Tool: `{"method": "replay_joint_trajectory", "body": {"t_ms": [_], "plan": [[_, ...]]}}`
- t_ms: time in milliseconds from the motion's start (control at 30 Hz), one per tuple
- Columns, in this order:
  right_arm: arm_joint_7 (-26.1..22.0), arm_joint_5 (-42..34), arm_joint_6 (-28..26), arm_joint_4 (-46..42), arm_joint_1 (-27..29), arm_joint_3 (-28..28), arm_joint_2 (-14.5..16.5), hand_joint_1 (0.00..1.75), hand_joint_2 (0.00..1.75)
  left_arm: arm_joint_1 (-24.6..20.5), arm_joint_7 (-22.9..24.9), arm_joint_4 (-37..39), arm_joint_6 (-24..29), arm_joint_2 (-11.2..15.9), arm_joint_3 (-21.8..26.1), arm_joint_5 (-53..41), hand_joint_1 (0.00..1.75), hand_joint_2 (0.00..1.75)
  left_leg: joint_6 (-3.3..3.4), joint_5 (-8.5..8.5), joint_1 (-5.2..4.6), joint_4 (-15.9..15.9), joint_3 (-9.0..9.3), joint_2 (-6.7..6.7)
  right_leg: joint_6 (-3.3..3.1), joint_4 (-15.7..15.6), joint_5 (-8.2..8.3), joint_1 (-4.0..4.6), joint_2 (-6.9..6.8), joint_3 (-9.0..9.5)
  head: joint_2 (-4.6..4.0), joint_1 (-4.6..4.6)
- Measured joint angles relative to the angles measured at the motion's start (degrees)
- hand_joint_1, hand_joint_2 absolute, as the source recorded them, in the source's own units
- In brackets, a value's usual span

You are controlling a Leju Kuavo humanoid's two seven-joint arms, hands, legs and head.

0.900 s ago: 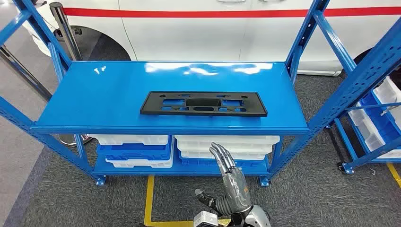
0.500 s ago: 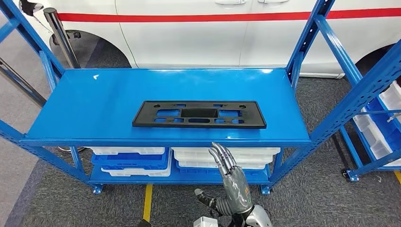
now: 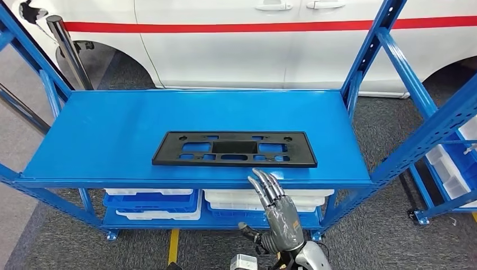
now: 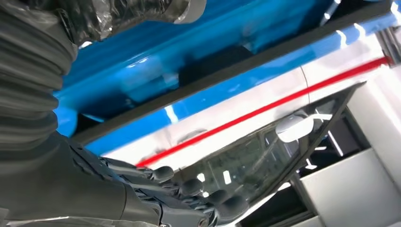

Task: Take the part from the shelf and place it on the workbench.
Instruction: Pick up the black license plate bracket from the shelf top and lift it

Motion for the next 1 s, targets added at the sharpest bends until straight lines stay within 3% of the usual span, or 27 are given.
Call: {"method": "replay_joint_trajectory", "body": {"t_ms": [100, 200, 233, 267, 300, 333, 400, 467, 600, 667, 733, 767, 800, 833, 900, 933, 1000], "plan": [[1.6, 2.6, -0.1, -0.8, -1.3, 0.0, -1.4, 0.0, 1.75, 0.0, 0.0, 0.0, -0.1, 0.0, -0.1, -0.1, 0.0, 0.0, 0.91, 0.91, 0.41, -1.1, 1.1, 0.16, 0.89, 2.2, -1.61, -0.04, -0.13, -0.61, 0.0, 0.07], [2.2, 3.3, -0.1, -1.2, -2.2, 0.0, -2.7, 0.0, 1.75, -0.2, 0.0, 0.0, -0.1, 0.0, -0.2, -0.1, 0.0, 0.0, 1.55, 0.37, 0.46, -1.3, 1.91, 0.2, 1.43, 12.5, -5.51, -0.2, -0.26, -6.4, 0.0, 0.14], [2.3, 3.3, -0.1, -1.2, -2.2, 0.0, -3.1, 0.0, 1.75, -0.2, 0.0, 0.0, -0.1, 0.0, -0.3, -0.1, 0.0, 0.0, 1.62, 0.06, 0.43, -1.3, 2.19, 0.18, 1.56, 15.1, -5.75, -0.28, -0.27, -8.31, 0.0, 0.14], [2.3, 3.4, -0.1, -1.2, -2.2, 0.0, -3.3, 0.0, 1.75, -0.1, 0.0, 0.0, -0.1, 0.0, -0.3, -0.1, 0.0, 0.0, 1.6, -0.27, 0.42, -1.2, 2.53, 0.14, 1.63, 15.9, -4.94, -0.35, -0.27, -9.31, 0.0, 0.14], [2.3, 3.5, -0.1, -1.2, -2.3, 0.0, -3.6, 0.0, 1.75, -0.1, 0.1, 0.0, -0.1, 0.0, -0.3, -0.1, 0.0, 0.0, 1.53, -0.67, 0.43, -1.1, 2.99, 0.09, 1.65, 14.2, -2.92, -0.44, -0.28, -9.15, 0.0, 0.14], [2.3, 3.5, -0.1, -1.2, -2.3, 0.0, -3.7, 0.0, 1.75, 0.0, 0.1, 0.0, -0.1, 0.0, -0.3, -0.2, 0.0, 0.0, 1.41, -1.13, 0.44, -1.0, 3.51, 0.04, 1.62, 10.8, -0.23, -0.52, -0.31, -8.02, 0.0, 0.14], [2.4, 3.5, -0.1, -1.3, -2.4, 0.0, -4.0, 0.0, 1.75, -0.1, 0.1, 0.0, -0.2, 0.0, -0.4, -0.2, 0.0, 0.0, 0.89, -2.15, 0.3, -0.7, 4.17, -0.03, 1.42, 3.8, 3.13, -0.45, -0.39, -5.16, 0.0, 0.15], [2.4, 3.6, -0.1, -1.4, -2.5, 0.0, -4.1, 0.0, 1.75, -0.2, 0.1, 0.0, -0.2, 0.0, -0.5, -0.2, 0.0, 0.0, 0.24, -2.74, 0.16, -0.6, 4.25, -0.05, 0.94, 1.3, 3.05, -0.24, -0.32, -3.96, 0.0, 0.13], [3.3, 4.8, -0.3, -1.7, -2.8, 0.0, -4.5, 0.0, 1.75, -0.3, 0.1, 0.0, -0.2, 0.0, -0.6, -0.2, 0.0, 0.0, -0.88, -4.1, 0.28, 0.6, 4.31, 0.04, -0.34, 0.4, 2.43, -0.43, -0.14, -3.04, 0.0, 0.08], [3.9, 5.5, -0.3, -1.7, -3.0, 0.0, -4.9, 0.0, 1.75, -0.4, 0.1, 0.0, -0.2, 0.0, -0.7, -0.2, 0.0, 0.0, -1.39, -6.68, 0.43, 6.4, 1.45, 0.06, -0.9, 0.1, 2.06, -0.5, -0.32, -2.38, 0.0, 0.05], [4.5, 5.9, -0.3, -1.7, -3.2, 0.0, -5.6, 0.0, 1.75, -0.2, 0.2, 0.0, -0.2, 0.0, -0.8, -0.2, 0.0, 0.0, -1.68, -9.07, 0.53, 14.2, -3.45, 0.07, -1.18, 0.1, 1.63, -0.42, -0.39, -2.03, 0.0, 0.03], [4.7, 6.0, -0.3, -1.7, -3.2, -0.1, -6.0, 0.0, 1.75, -0.1, 0.2, 0.0, -0.2, 0.0, -0.8, -0.2, 0.0, 0.0, -1.7, -8.97, 0.54, 16.4, -5.15, 0.07, -1.21, 0.1, 1.4, -0.37, -0.36, -1.78, 0.0, 0.02], [4.9, 6.2, -0.4, -1.8, -3.2, -0.3, -6.4, 0.0, 1.75, 0.0, 0.2, 0.0, -0.2, 0.0, -0.8, -0.2, 0.0, 0.0, -1.62, -7.65, 0.54, 16.2, -5.77, 0.07, -1.19, 0.1, 1.14, -0.33, -0.28, -1.45, 0.0, 0.02], [5.0, 6.3, -0.4, -1.8, -3.1, -0.6, -6.8, 0.0, 1.75, 0.1, 0.2, 0.0, -0.3, 0.0, -0.9, -0.2, 0.0, 0.0, -1.42, -5.3, 0.52, 13.8, -5.21, 0.07, -1.13, 0.1, 0.86, -0.28, -0.2, -1.01, 0.0, 0.02], [5.4, 6.7, -0.5, -2.1, -3.2, -1.4, -7.5, 0.0, 1.75, 0.1, 0.2, 0.0, -0.4, 0.0, -0.9, -0.2, 0.0, 0.0, -0.66, -0.42, 0.34, 6.0, -2.31, 0.07, -0.86, 0.1, 0.18, -0.11, -0.13, -0.1, 0.0, 0.03], [5.5, 6.9, -0.6, -2.3, -3.2, -1.9, -7.8, 0.0, 1.75, 0.0, 0.2, 0.0, -0.4, 0.0, -0.9, -0.2, 0.0, 0.0, -0.27, 0.74, 0.18, 2.8, -0.99, 0.07, -0.63, 0.2, -0.13, -0.04, -0.11, 0.14, 0.0, 0.03], [5.7, 7.1, -0.7, -2.4, -3.1, -2.8, -8.4, 0.0, 1.75, -0.1, 0.2, 0.0, -0.6, 0.1, -0.9, -0.2, 0.0, 0.0, 0.3, 0.62, -0.16, 0.4, 0.12, 0.06, -0.02, 0.1, -0.52, -0.03, -0.13, 0.26, 0.0, 0.04]]}}
